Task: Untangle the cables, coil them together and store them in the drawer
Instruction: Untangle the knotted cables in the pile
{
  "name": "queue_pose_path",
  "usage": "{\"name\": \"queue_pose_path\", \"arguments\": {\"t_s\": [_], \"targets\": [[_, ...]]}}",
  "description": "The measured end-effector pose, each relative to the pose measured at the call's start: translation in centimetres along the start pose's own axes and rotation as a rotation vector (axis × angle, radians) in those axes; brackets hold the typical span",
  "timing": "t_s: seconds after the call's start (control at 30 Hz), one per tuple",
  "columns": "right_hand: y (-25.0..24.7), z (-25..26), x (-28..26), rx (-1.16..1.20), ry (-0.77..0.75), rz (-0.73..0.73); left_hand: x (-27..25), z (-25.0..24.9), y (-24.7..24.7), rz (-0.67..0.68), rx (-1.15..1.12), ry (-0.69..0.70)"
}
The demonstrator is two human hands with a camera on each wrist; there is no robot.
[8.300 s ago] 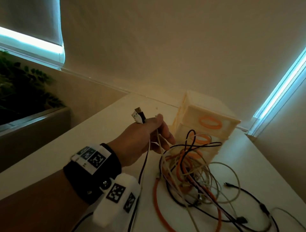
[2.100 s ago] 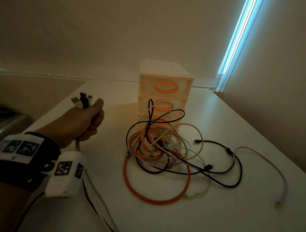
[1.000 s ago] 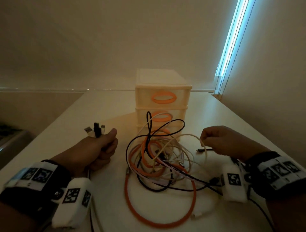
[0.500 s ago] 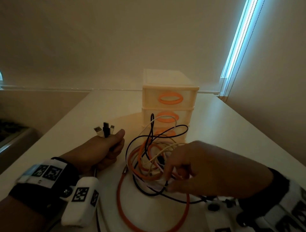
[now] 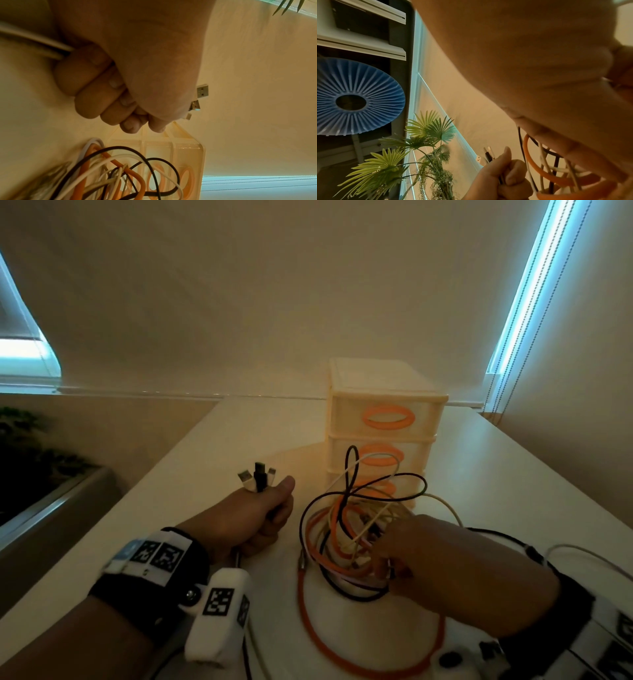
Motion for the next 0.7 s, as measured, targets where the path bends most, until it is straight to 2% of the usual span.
{"name": "queue_pose_path", "arguments": {"t_s": [0.13, 0.43, 0.7], "targets": [[0.4, -0.4, 0.0, 0.01, 0.035, 0.008, -0.1, -0.1, 0.0, 0.01, -0.029, -0.002], [-0.2, -0.3, -0.5, 0.017, 0.0, 0.051, -0.5, -0.2, 0.1, 0.002, -0.009, 0.013], [-1.3, 0.0, -1.1, 0.174, -0.001, -0.188, -0.7, -0.5, 0.0, -0.022, -0.003, 0.025]]}}
Point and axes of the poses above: each hand's wrist, its own x-axis towards the middle knuckle, its own y-axis out of the palm, z = x × y, the point moved 7 cm from there along x, towards the middle knuckle, and after that the axes turned 13 degrees about -y, right-handed, at the moved point
